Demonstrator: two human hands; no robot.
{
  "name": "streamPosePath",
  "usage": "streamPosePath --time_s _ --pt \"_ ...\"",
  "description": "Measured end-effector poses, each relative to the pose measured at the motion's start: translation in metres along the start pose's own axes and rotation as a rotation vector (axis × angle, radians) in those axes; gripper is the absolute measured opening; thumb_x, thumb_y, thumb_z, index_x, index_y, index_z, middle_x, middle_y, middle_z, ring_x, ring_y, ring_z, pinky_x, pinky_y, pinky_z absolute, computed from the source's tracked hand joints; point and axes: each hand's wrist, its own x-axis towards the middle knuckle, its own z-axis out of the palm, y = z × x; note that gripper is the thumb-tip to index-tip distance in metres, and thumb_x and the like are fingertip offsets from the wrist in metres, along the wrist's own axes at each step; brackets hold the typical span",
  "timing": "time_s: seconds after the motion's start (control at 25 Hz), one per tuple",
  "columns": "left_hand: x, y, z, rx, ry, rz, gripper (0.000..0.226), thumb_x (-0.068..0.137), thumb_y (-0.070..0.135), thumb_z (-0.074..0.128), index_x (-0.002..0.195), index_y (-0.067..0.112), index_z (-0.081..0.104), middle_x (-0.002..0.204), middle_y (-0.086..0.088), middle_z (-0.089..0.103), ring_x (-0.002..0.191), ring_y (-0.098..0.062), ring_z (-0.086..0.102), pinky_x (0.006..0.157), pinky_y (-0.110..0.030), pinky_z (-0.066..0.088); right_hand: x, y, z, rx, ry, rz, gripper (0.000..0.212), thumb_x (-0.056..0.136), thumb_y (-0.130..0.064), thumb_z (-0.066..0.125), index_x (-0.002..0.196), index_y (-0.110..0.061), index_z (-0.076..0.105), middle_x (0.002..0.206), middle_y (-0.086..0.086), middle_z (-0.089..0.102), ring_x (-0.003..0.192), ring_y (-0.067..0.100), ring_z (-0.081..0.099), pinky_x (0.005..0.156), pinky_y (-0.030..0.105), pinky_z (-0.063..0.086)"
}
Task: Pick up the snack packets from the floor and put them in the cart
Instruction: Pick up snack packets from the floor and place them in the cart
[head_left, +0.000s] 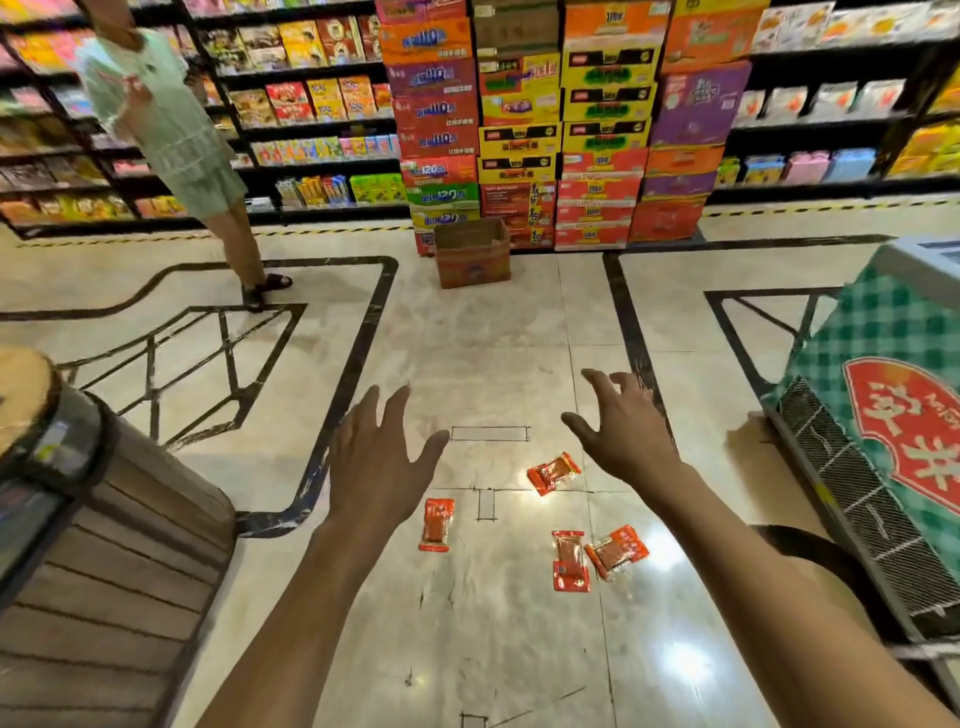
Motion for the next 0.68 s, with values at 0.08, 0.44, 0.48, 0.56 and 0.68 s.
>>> streamPosePath --time_s 0.08,0.44,0.48,0.56,0.68 --pt "0.048 -0.008 0.033 -0.011 -0.017 -0.026 0.078 0.090 0.069 0.043 0.155 0.030 0.025 0.167 -0.008 0.017 0.152 -0.033 0.019 0.121 -0.053 0.024 0.049 0.011 0.027 -0.015 -0.018 0.018 0.067 0.091 -0.049 0.060 0.149 -0.023 0.038 0.146 0.019 0.044 0.128 0.040 0.049 0.099 0.048 0.047" --pt "0.219 -0.114 0.289 0.013 -0.273 -0.273 0.075 0.089 0.066 0.049 0.153 0.031 0.030 0.165 -0.007 0.025 0.149 -0.030 0.026 0.119 -0.046 0.026 0.249 0.110 0.263 -0.113 -0.252 0.124 0.065 0.091 -0.048 0.059 0.148 -0.026 0.038 0.150 0.015 0.044 0.129 0.036 0.052 0.100 0.048 0.050" --pt "0.230 -0.127 0.326 0.020 -0.306 -0.287 0.074 0.090 0.064 0.049 0.153 0.030 0.031 0.165 -0.007 0.026 0.149 -0.030 0.026 0.119 -0.046 0.026 0.263 0.127 0.300 -0.119 -0.293 0.135 0.064 0.091 -0.047 0.058 0.148 -0.026 0.038 0.150 0.015 0.044 0.129 0.036 0.051 0.101 0.047 0.049" --pt "0.243 -0.164 0.416 0.030 -0.359 -0.350 0.074 0.090 0.063 0.049 0.153 0.031 0.030 0.165 -0.007 0.026 0.150 -0.029 0.025 0.120 -0.046 0.025 0.289 0.174 0.388 -0.158 -0.344 0.136 0.065 0.091 -0.046 0.059 0.149 -0.025 0.038 0.148 0.015 0.045 0.128 0.037 0.052 0.101 0.046 0.049" --pt "0.251 -0.209 0.529 0.097 -0.452 -0.360 0.075 0.089 0.061 0.054 0.153 0.029 0.033 0.162 -0.010 0.031 0.147 -0.033 0.032 0.116 -0.047 0.031 0.314 0.226 0.497 -0.235 -0.417 0.106 0.065 0.090 -0.042 0.060 0.148 -0.024 0.037 0.144 0.015 0.047 0.124 0.036 0.053 0.096 0.044 0.050"
